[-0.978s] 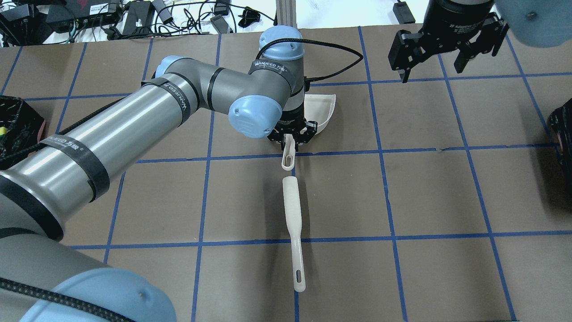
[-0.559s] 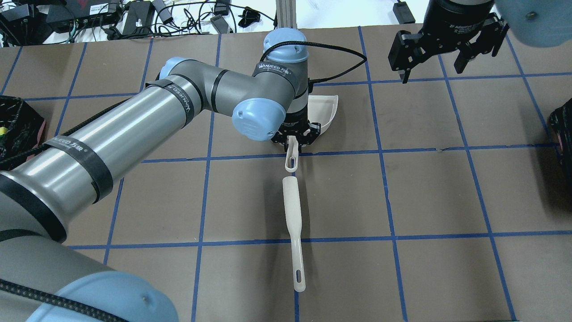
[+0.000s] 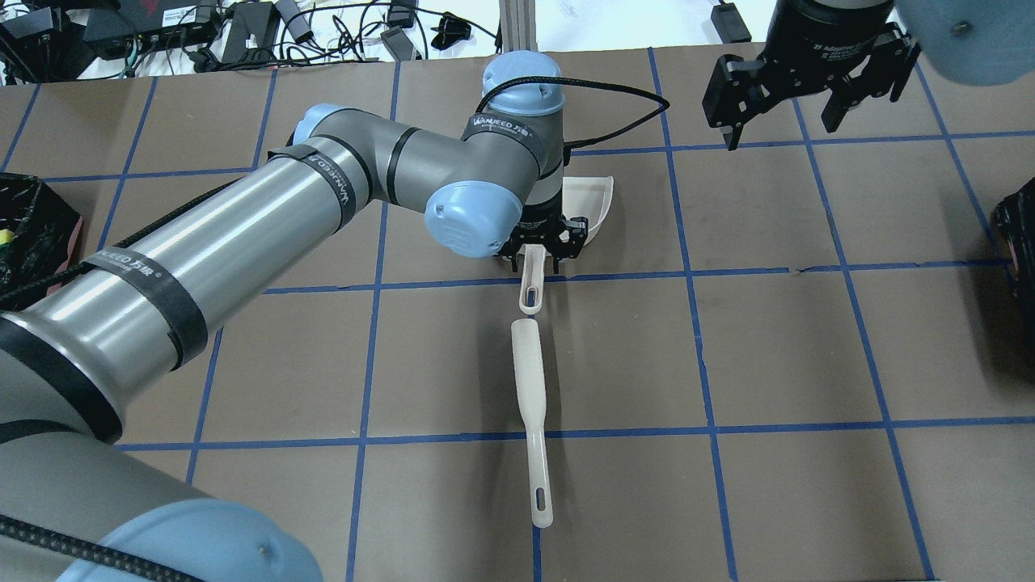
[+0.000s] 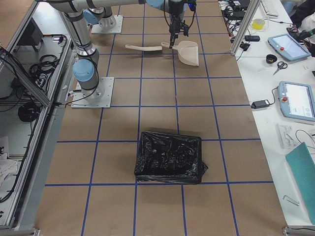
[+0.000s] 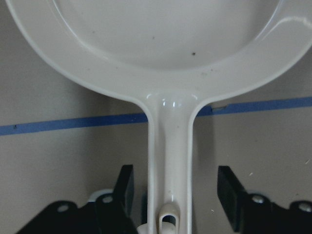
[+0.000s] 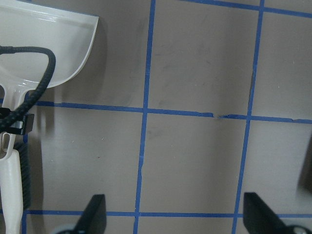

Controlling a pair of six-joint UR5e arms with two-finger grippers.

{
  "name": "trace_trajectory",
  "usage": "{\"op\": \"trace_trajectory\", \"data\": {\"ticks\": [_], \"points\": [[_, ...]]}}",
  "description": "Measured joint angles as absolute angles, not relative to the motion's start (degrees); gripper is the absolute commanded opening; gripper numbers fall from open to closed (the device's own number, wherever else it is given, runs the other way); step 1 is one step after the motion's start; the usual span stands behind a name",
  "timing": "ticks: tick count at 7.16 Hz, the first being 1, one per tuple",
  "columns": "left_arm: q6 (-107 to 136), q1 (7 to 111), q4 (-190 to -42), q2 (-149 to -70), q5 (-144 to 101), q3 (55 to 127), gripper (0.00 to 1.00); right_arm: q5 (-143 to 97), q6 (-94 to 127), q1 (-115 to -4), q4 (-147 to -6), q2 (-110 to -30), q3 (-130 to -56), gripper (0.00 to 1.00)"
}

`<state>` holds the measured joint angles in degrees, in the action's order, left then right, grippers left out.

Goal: Sweep and dump trash in nearest bin

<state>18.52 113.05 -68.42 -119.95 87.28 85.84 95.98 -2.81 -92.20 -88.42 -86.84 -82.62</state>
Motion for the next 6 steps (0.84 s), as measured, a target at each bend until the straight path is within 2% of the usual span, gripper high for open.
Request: {"op": "trace_trajectory", "data": {"ticks": [2, 6], "points": [[18.45, 110.30, -68.51, -117.34, 88.04, 85.13, 1.00, 95.98, -2.81, -92.20, -88.45, -86.84, -82.62, 1.00], [2.69, 93.83, -72.75, -109.30, 90.26, 83.19, 1.00, 95.98, -2.81, -92.20, -88.58, -86.84, -82.62, 1.00]]}}
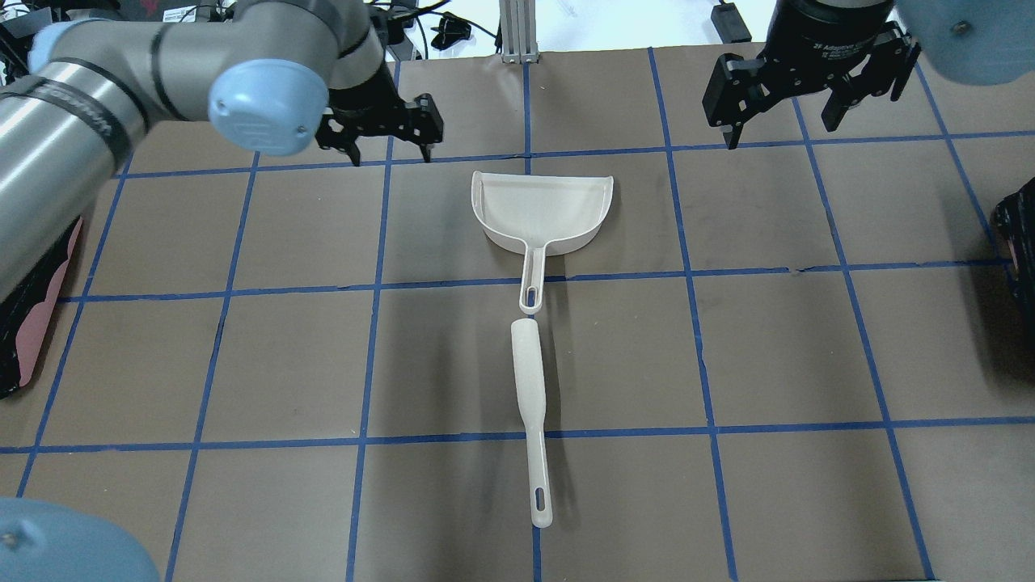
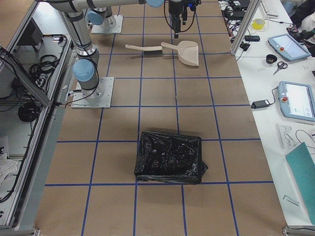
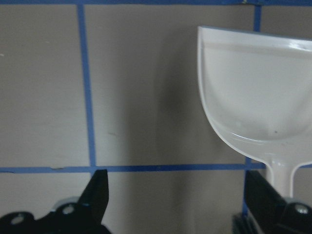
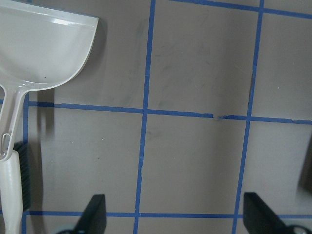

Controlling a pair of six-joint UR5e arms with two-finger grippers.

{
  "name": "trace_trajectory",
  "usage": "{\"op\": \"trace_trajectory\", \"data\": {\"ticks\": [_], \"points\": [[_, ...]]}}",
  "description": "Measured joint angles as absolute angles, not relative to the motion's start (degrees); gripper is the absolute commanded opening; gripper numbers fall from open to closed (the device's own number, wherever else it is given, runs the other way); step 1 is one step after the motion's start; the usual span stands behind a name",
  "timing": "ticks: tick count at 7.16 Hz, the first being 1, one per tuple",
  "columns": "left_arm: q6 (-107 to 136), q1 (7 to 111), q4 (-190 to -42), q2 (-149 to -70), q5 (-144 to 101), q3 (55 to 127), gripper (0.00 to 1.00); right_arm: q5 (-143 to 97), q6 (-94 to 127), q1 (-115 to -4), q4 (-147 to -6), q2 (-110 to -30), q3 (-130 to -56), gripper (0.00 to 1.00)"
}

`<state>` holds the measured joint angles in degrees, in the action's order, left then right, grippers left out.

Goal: Sweep and dump trash in nearest bin

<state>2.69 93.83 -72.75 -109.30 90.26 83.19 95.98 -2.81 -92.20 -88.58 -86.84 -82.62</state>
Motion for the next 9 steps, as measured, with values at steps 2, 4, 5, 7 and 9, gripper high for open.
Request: {"op": "trace_trajectory", "data": {"ticks": [2, 4, 5, 7, 9], "points": [[-5.27, 86.04, -77.32, -104.75, 93.02, 82.24, 1.00, 95.98, -2.81, -92.20, -88.59, -86.84, -82.62, 1.00], [-7.02, 83.07, -79.39, -101.93, 91.66, 82.77, 1.00, 95.98, -2.81, -92.20, -88.63, -86.84, -82.62, 1.00], [-7.16, 83.31, -79.82, -100.88, 89.97, 83.08, 1.00, 95.98, -2.81, -92.20, -88.61, -86.83, -82.62, 1.00], [-6.63, 84.88, -80.45, -98.31, 88.48, 83.50, 1.00, 95.98, -2.84, -92.20, -88.54, -86.83, -82.62, 1.00], [-6.34, 85.86, -80.73, -96.93, 89.34, 84.95, 1.00, 95.98, -2.89, -92.20, -88.53, -86.84, -82.62, 1.00]]}}
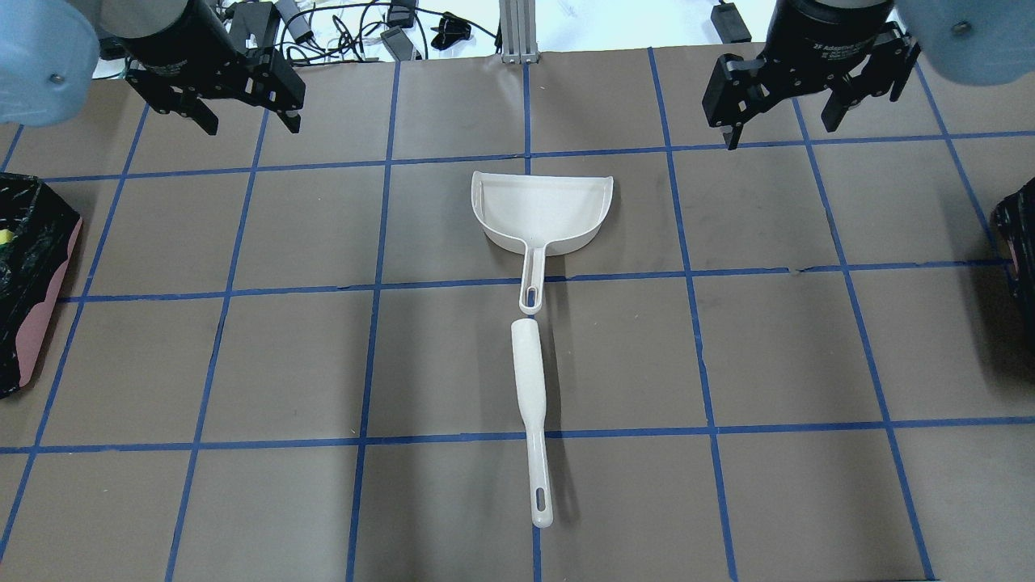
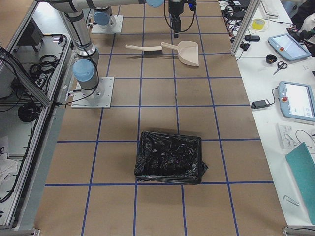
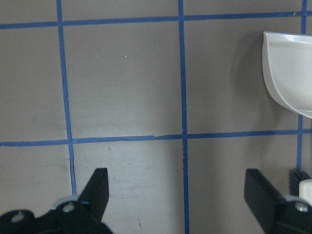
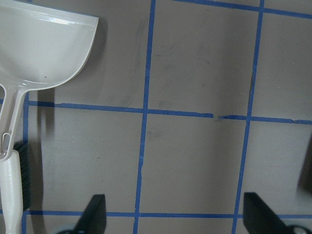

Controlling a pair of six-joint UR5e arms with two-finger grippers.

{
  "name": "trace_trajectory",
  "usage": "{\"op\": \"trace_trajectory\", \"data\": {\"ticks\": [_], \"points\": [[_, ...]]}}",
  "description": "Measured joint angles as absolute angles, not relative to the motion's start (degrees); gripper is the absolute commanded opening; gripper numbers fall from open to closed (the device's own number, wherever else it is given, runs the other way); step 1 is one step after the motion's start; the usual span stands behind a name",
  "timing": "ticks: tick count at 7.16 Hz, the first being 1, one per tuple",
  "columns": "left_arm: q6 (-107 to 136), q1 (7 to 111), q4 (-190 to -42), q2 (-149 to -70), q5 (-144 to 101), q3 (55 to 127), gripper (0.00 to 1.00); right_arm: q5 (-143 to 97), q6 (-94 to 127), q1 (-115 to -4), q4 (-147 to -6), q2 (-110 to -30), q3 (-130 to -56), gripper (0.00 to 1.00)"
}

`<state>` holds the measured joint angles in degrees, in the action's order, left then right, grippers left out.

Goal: Sweep and dump trash in nearest bin

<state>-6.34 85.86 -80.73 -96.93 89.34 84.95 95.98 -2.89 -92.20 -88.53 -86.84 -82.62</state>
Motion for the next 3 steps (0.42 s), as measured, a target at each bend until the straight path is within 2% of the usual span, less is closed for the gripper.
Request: {"op": "trace_trajectory", "data": {"ticks": [3], "points": [[-6.77, 86.10, -81.79, -96.50, 89.76, 86.41, 1.00, 95.98, -2.90, -92.20, -88.57, -86.84, -82.62, 1.00]]}}
